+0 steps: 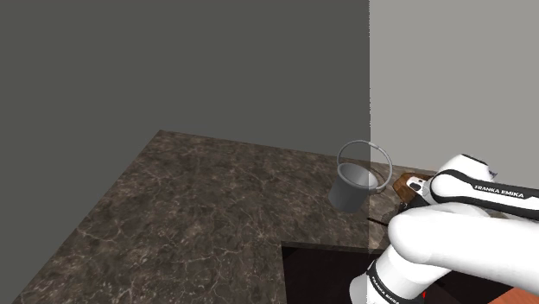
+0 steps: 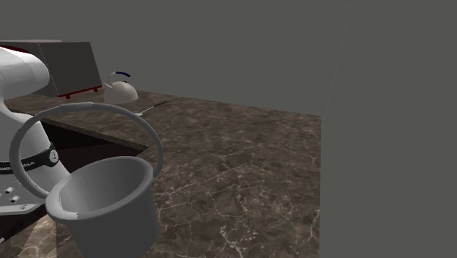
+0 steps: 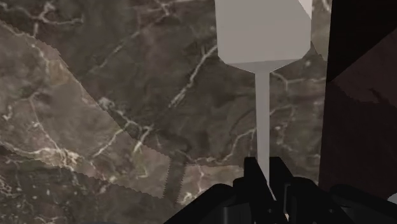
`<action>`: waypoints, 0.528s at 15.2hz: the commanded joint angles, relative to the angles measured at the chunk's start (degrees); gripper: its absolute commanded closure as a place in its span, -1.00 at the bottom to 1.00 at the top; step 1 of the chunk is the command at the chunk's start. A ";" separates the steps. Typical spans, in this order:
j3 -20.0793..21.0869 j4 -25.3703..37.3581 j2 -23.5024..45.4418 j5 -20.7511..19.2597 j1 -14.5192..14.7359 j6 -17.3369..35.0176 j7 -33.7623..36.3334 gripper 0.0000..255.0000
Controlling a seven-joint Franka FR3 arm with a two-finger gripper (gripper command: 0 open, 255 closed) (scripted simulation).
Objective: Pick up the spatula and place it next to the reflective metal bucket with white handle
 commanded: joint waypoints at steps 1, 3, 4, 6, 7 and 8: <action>-3.11 -0.36 4.05 -8.49 1.69 4.31 -0.18 1.00; -2.66 -0.47 5.22 -7.72 1.43 5.36 -0.61 1.00; -2.44 -0.52 5.79 -7.33 1.30 5.88 -0.82 1.00; -1.95 -0.63 6.98 -6.51 1.01 6.95 -1.30 1.00; -1.76 -0.67 7.42 -6.20 0.90 7.34 -1.48 1.00; -1.63 -0.70 7.72 -5.99 0.83 7.61 -1.60 1.00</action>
